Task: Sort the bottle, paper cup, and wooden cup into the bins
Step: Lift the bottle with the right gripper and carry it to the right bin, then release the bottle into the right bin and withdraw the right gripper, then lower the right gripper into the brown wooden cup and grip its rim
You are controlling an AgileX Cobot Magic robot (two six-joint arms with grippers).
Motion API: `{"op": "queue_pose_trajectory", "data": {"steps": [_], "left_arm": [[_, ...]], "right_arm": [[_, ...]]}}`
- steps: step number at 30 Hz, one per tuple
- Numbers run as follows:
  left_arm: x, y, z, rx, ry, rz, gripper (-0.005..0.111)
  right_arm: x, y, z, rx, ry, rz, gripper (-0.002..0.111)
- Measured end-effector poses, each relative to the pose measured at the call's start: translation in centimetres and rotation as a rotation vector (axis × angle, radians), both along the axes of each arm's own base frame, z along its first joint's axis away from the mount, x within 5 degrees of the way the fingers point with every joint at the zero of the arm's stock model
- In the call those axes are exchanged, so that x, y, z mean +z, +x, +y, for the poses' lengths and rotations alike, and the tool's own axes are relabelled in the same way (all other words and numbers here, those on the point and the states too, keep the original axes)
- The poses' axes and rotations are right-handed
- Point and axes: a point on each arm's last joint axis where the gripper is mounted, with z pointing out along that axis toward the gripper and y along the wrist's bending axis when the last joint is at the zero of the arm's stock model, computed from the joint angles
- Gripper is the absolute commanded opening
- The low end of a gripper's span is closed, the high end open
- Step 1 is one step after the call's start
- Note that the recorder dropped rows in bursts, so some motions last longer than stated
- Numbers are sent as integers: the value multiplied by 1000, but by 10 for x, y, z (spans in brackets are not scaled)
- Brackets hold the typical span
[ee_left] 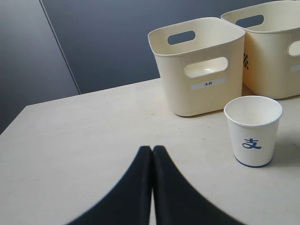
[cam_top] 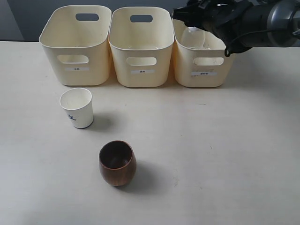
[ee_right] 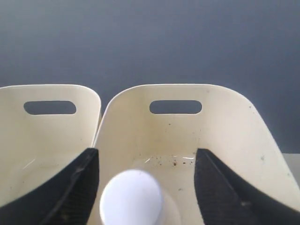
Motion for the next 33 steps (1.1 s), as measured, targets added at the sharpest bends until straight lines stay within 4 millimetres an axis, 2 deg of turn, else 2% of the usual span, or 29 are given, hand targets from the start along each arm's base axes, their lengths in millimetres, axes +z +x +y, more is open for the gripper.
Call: {"op": "queue_pose_trajectory", "data": {"steps": [7, 9, 18, 22, 33], "left_arm": [[0, 0, 0, 0, 0, 0, 0], [0, 0, 0, 0, 0, 0, 0], [0, 0, 0, 0, 0, 0, 0], [0, 0, 0, 0, 0, 0, 0], [0, 0, 0, 0, 0, 0, 0]], "right_arm": [[-3, -3, 5, 39, 62, 63, 58], [2, -6, 9, 89, 83, 84, 58], [51, -38, 25, 361, 193, 139, 58], [63, -54, 33, 505, 225, 195, 58], [54, -86, 51, 840, 266, 438, 58]]}}
